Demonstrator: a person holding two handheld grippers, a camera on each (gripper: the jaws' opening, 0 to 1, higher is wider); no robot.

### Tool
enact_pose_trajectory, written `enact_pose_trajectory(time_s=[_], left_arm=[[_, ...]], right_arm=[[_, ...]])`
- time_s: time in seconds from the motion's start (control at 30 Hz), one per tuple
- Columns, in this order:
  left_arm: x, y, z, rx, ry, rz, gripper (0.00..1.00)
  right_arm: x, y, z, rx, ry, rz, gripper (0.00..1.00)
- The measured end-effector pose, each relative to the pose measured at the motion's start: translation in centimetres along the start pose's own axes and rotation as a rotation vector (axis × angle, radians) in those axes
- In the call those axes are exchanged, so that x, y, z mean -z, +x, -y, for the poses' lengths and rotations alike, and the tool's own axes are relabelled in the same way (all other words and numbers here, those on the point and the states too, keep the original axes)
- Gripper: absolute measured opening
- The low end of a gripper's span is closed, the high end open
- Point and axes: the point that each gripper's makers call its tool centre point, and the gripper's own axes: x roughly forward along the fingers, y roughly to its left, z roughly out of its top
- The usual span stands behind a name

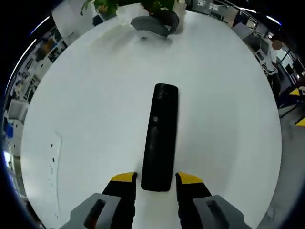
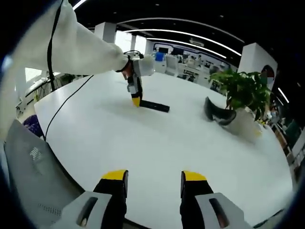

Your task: Press the specified remote control buttons in sequence, fully releasing each button before pressing the next.

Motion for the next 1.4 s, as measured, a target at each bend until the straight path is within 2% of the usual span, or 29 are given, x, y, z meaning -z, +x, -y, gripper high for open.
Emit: enact_pose_trajectory(time_s=[0.07, 0.3, 0.37, 0.5, 0.73, 0.83, 0.97, 1.23, 1.4], left_arm=[[0.0, 0.0, 0.0, 0.008, 0.030, 0.006, 0.33], [0.0, 0.0, -0.1, 0.011, 0.030, 0.031, 0.32], [-0.1, 0.0, 0.0, 0.011, 0.031, 0.014, 0.31], [-0.1, 0.1, 0.7, 0.017, 0.084, -0.039, 0.24], [-0.1, 0.0, 0.7, -0.009, 0.057, -0.070, 0.23], [0.1, 0.0, 1.4, -0.019, 0.048, -0.093, 0.23], [0.3, 0.0, 2.1, -0.006, 0.105, -0.120, 0.23], [0.8, 0.1, 3.3, -0.007, 0.112, -0.140, 0.23], [1.0, 0.0, 4.2, -0.022, 0.162, -0.137, 0.23]], right_arm=[[0.0, 0.0, -0.2, -0.003, -0.010, -0.002, 0.42], [0.0, 0.0, -0.2, -0.006, -0.013, -0.003, 0.41], [0.0, 0.0, -0.3, -0.008, -0.019, -0.004, 0.41], [0.0, 0.0, -0.1, -0.001, -0.019, -0.002, 0.41], [-0.1, -0.1, 0.1, 0.008, -0.019, 0.005, 0.40], [-0.2, -0.1, 0.1, 0.009, -0.016, 0.008, 0.40], [-0.2, -0.2, 0.1, 0.007, -0.019, 0.010, 0.40], [-0.2, -0.2, 0.0, 0.004, -0.024, 0.009, 0.39], [-0.2, -0.2, 0.0, 0.005, -0.027, 0.008, 0.38]])
